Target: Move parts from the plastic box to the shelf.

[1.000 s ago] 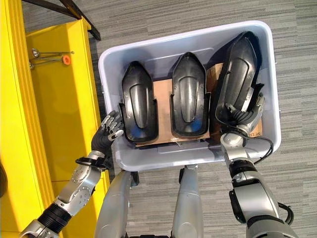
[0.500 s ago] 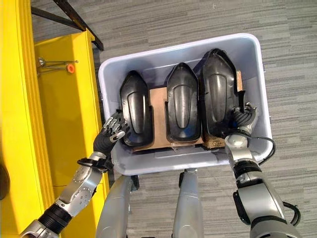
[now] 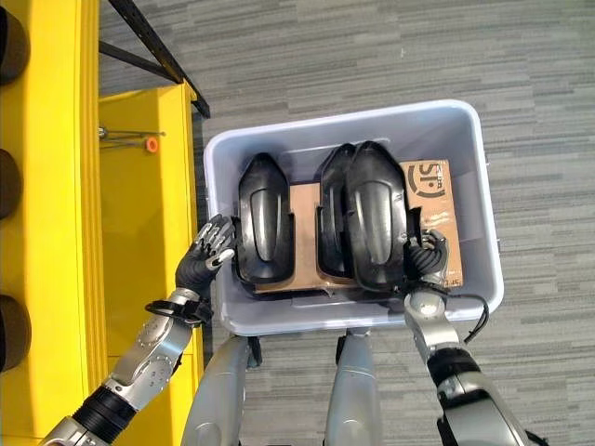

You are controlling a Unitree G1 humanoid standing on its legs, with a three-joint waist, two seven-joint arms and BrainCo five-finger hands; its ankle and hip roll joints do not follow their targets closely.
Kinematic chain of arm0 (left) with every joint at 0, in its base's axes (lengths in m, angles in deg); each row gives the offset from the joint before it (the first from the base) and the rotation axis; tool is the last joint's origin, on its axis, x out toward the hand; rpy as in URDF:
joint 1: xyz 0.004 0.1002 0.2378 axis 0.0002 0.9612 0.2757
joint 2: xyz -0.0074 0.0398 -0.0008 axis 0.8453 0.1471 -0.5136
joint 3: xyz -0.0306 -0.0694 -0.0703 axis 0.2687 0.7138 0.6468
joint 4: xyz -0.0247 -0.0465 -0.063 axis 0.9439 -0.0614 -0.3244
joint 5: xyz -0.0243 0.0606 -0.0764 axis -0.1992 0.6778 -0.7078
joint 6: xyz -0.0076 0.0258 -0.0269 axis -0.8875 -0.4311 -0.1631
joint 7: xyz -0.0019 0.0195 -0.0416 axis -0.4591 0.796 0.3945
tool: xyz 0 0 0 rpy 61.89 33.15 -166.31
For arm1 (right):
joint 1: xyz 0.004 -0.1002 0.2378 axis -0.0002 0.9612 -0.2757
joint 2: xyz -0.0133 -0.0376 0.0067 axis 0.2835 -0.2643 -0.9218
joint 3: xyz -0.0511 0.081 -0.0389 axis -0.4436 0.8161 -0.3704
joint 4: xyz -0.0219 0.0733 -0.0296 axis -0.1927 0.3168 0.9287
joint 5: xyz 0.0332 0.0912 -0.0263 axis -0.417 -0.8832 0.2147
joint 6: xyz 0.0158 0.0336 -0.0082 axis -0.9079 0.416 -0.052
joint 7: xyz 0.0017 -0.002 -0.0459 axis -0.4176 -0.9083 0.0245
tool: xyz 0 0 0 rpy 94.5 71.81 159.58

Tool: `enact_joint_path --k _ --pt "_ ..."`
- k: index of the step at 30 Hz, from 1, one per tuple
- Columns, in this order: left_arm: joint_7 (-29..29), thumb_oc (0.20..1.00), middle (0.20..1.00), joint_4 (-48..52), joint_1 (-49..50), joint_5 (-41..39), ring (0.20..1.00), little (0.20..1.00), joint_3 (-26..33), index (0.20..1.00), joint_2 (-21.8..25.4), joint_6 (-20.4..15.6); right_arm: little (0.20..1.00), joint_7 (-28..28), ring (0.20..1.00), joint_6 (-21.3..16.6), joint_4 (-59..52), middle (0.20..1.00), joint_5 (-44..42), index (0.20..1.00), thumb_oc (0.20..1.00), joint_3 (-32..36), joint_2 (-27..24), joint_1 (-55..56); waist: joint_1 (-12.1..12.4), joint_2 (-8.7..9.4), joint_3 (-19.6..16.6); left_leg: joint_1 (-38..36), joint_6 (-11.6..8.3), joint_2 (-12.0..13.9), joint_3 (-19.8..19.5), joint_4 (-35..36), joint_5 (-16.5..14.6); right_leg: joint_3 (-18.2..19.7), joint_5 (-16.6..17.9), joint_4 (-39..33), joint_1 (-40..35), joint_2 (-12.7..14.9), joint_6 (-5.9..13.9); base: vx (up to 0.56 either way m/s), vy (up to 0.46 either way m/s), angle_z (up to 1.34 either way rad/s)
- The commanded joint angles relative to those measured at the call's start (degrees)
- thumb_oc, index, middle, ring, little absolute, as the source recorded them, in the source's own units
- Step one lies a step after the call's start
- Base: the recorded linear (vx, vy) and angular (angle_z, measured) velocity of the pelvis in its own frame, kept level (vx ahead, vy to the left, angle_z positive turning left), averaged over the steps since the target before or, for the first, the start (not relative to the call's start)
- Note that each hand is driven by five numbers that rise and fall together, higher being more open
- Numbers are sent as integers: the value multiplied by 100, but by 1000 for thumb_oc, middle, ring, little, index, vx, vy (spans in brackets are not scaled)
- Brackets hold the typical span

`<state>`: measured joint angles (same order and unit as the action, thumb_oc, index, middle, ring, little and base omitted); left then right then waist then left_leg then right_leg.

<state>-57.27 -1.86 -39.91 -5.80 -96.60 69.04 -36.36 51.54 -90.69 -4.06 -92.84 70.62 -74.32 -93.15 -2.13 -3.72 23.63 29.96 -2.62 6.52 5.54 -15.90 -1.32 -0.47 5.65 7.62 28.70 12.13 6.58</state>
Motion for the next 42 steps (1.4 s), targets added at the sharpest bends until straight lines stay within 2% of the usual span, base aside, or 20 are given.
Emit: enact_joint_path --k 1,11,13,17,19,20,21,22,23,24,25,27,29,31,33,34,36,37,39,42 --pt "-144 1000 1000 245 174 107 1000 1000 168 1000 94 -119 200 2 200 -451 -406 200 189 200 200 342 -34 83 59 294 -274 -139 -201 185 -307 -85 -157 -255 -326 514 -132 179 127 47 -36 -2" --pt "-283 1000 1000 88 690 220 1000 1000 595 1000 110 0 200 -346 200 -583 -1878 200 451 200 200 605 -4 724 180 465 -627 -1157 -304 362 -449 632 112 -605 -360 55 -1194 170 197 74 -43 9" --pt "-300 1000 1000 61 827 250 1000 1000 715 1000 96 14 200 -483 200 -554 -1984 200 546 200 200 537 -31 806 235 477 -707 -1397 -326 450 -506 736 156 -694 -464 95 -1412 148 194 89 -69 23" --pt "-283 1000 1000 35 987 262 1000 1000 1047 1000 37 37 200 -793 200 -427 -1999 200 545 200 200 285 -13 672 458 427 -854 -1990 -417 747 -748 658 156 -1019 -1158 823 -1955 -122 54 54 -137 32" --pt "-293 1000 1000 27 1042 262 1000 1000 1103 1000 31 57 200 -825 200 -417 -1979 200 532 200 200 262 6 646 493 422 -865 -2080 -433 812 -799 656 164 -1085 -1247 862 -2076 -175 19 -44 -264 20" --pt "-311 1000 1000 -114 1293 284 1000 1000 1224 1000 -82 141 200 -822 200 -373 -1760 200 487 200 200 142 -21 278 893 256 -1021 -2169 -681 1075 -1220 850 885 -1534 -1429 407 -2726 -600 -232 -106 -345 31" --pt "-310 1000 1000 -113 1295 285 1000 1000 1225 1000 -84 141 200 -822 200 -379 -1749 200 485 200 200 137 -22 271 876 245 -1026 -2169 -690 1087 -1240 874 903 -1555 -1415 375 -2742 -617 -240 -143 -437 52" --pt "-284 1000 1000 -170 1385 281 1000 1000 1273 1000 -137 150 200 -738 200 -360 -1655 200 482 200 200 88 -91 -28 1079 160 -1142 -2120 -798 1093 -1416 1087 1344 -1757 -1383 7 -2914 -743 -330 -44 -98 104" --pt "-283 1000 1000 -169 1381 281 1000 1000 1274 1000 -140 151 200 -738 200 -363 -1649 200 481 200 200 86 -94 -36 1055 152 -1153 -2091 -796 1090 -1444 1106 1379 -1784 -1347 -29 -2910 -749 -329 -179 -163 117" --pt "-229 1000 1000 -321 1345 293 1000 1000 1318 1000 -250 136 200 -598 200 -332 -1617 200 532 200 200 142 -188 -244 1086 246 -1225 -1930 -634 962 -888 810 1419 -2109 -1199 -250 -2984 -587 -394 -294 -146 159" --pt "-185 1000 1000 -385 1246 278 1000 1000 1382 1000 -347 92 200 -559 200 -316 -1608 200 550 200 200 100 -192 -351 1065 359 -1272 -2036 -509 811 -616 31 987 -2285 -1041 -353 -2882 -435 -439 -358 -189 131" --pt "-139 1000 1000 -426 1103 267 1000 1000 1382 1000 -458 93 200 -487 200 -288 -1539 200 586 200 200 108 -125 -355 933 458 -1414 -2278 -426 876 -227 -507 751 -2612 -942 -488 -2822 -321 -510 -171 -100 86" --pt "-115 1000 1000 -446 952 310 1000 1000 1344 1000 -516 112 200 -489 200 -259 -1523 200 532 200 200 159 -73 -269 767 439 -1564 -2741 -504 1043 34 -720 529 -2813 -1038 -468 -2853 -335 -509 -18 20 97" --pt "-96 1000 1000 -431 777 368 1000 1000 1239 1000 -529 137 200 -476 200 -222 -1586 200 438 200 200 311 -61 -88 551 402 -1721 -3195 -543 1082 186 -452 419 -3125 -1026 -333 -2830 -227 -474 -51 124 111" --pt "-132 1000 1000 -459 699 529 1000 1000 1123 1000 -562 185 200 -491 200 -209 -1686 200 423 200 200 463 -65 115 419 320 -1860 -3430 -470 892 285 427 99 -3315 -959 -213 -2829 -98 -317 -32 219 133" --pt "-172 1000 1000 -509 610 562 1000 1000 1039 1000 -593 242 200 -426 200 -214 -1726 200 400 200 200 712 -91 300 313 310 -1950 -3496 -424 891 613 910 -139 -3475 -851 -63 -2829 141 -238 -6 267 159" --pt "-170 1000 1000 -525 595 592 1000 1000 976 1000 -577 234 200 -399 200 -204 -1748 200 388 200 200 766 -26 366 355 303 -1970 -3565 -341 732 577 1163 -301 -3525 -796 -2 -2844 276 -153 -36 247 128" --pt "-171 1000 1000 -545 593 630 1000 1000 1005 1000 -556 273 200 -387 200 -165 -1736 200 403 200 200 875 30 474 403 327 -1979 -3523 -261 573 556 1305 -346 -3595 -666 59 -2865 455 -50 -56 255 80" --pt "-186 1000 1000 -492 636 700 1000 1000 1063 1000 -499 268 200 -402 200 -135 -1725 200 446 200 200 929 101 521 510 409 -1948 -3442 -142 354 486 1362 -366 -3685 -465 106 -2912 701 96 -31 225 58" --pt "-178 1000 1000 -452 712 709 1000 1000 1134 1000 -459 262 200 -368 200 -96 -1653 200 520 200 200 957 163 502 640 468 -1926 -3409 -20 124 379 1460 -420 -3793 -270 111 -2958 915 252 -28 195 19"
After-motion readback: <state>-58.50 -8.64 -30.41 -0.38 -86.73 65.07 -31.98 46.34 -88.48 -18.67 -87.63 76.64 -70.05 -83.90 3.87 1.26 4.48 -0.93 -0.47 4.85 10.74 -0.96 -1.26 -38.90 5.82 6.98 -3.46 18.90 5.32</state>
